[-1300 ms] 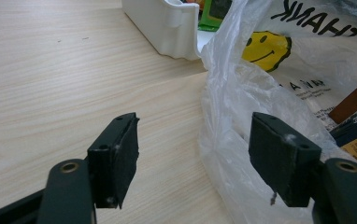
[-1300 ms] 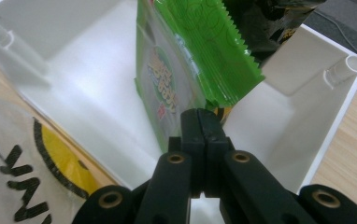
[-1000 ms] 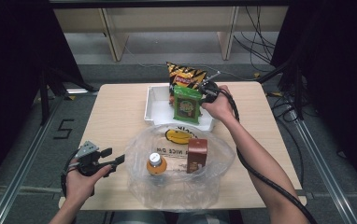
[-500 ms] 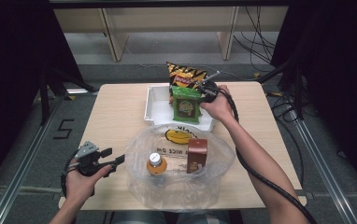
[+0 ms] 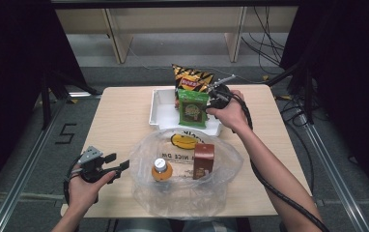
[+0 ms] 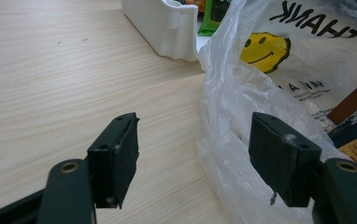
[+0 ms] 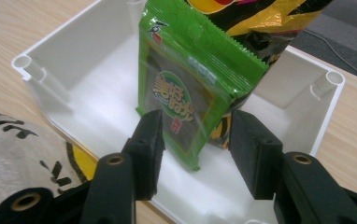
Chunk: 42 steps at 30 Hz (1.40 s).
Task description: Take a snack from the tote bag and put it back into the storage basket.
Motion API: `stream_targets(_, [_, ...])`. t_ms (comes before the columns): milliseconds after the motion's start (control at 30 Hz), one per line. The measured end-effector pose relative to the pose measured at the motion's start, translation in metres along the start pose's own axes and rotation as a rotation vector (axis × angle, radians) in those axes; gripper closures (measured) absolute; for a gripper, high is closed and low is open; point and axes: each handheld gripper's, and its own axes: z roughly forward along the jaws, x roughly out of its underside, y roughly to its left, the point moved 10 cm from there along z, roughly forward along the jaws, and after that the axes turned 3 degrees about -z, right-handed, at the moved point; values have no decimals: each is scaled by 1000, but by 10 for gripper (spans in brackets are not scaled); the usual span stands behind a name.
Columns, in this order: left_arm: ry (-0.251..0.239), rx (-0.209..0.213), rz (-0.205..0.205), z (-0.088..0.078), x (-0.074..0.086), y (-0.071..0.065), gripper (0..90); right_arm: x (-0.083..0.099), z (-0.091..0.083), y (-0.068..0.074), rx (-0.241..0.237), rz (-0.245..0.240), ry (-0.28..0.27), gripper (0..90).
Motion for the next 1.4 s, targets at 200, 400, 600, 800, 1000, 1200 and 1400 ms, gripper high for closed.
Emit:
stream_targets(200, [-4,2,2,0,-1,-1,329,5,-11,4,-11,21,-9,499])
stream_targets(400, [-3,-2,-7,0,-1,-1,328,6,-20,7,-16,-7,-46,491])
stream_targets(600, [-4,-3,-6,0,-1,-1,328,12,-34,16,-33,-7,-29,491])
stream_targets(800, [-7,-4,3,-1,-2,-1,328,15,-44,23,-32,-2,-55,468])
stream_targets(1000, [-5,-5,3,-1,-2,-1,329,21,-54,30,-46,24,-62,459])
stream_targets(1200, [-7,-7,1,0,-1,-1,329,24,-66,33,-42,29,-91,454])
stream_targets(1400, [-8,-8,1,0,-2,-1,329,32,-73,43,-63,46,-99,443])
